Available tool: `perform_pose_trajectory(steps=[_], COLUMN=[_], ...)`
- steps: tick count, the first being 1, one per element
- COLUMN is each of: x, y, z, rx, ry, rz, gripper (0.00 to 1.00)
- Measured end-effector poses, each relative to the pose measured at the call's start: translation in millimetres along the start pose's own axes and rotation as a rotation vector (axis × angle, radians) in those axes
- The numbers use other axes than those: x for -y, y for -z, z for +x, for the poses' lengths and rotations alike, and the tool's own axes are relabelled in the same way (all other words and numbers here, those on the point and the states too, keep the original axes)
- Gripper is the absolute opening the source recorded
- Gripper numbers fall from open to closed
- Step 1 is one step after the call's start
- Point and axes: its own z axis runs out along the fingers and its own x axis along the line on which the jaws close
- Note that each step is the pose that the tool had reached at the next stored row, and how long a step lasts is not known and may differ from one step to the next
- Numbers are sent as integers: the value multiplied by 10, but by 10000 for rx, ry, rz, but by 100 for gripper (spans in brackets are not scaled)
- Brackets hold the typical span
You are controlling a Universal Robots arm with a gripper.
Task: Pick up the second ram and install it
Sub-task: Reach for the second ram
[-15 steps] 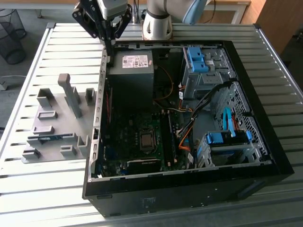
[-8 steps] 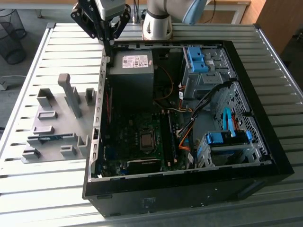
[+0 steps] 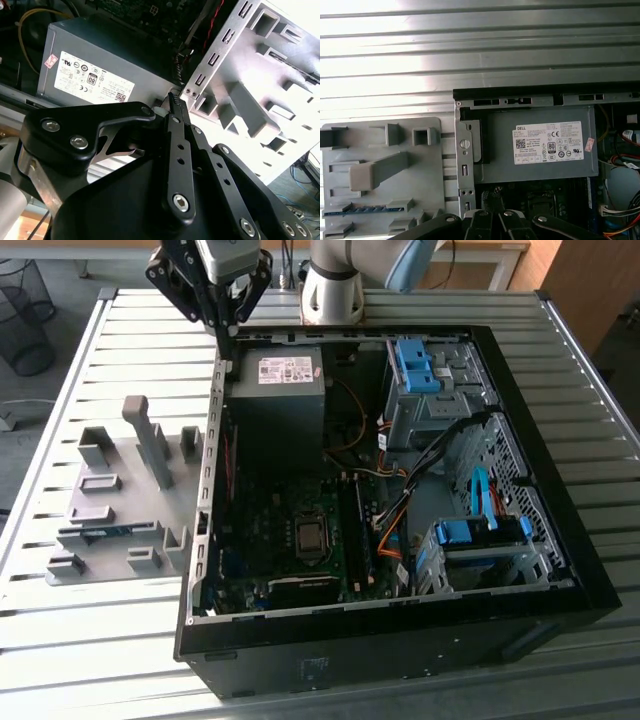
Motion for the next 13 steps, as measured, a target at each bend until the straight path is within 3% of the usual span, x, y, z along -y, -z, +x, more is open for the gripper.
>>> perform_pose_trajectory(steps=[13], x=[7], y=[-8], z=[85], rx=[0], ry=[0], rz=[0], gripper=[10])
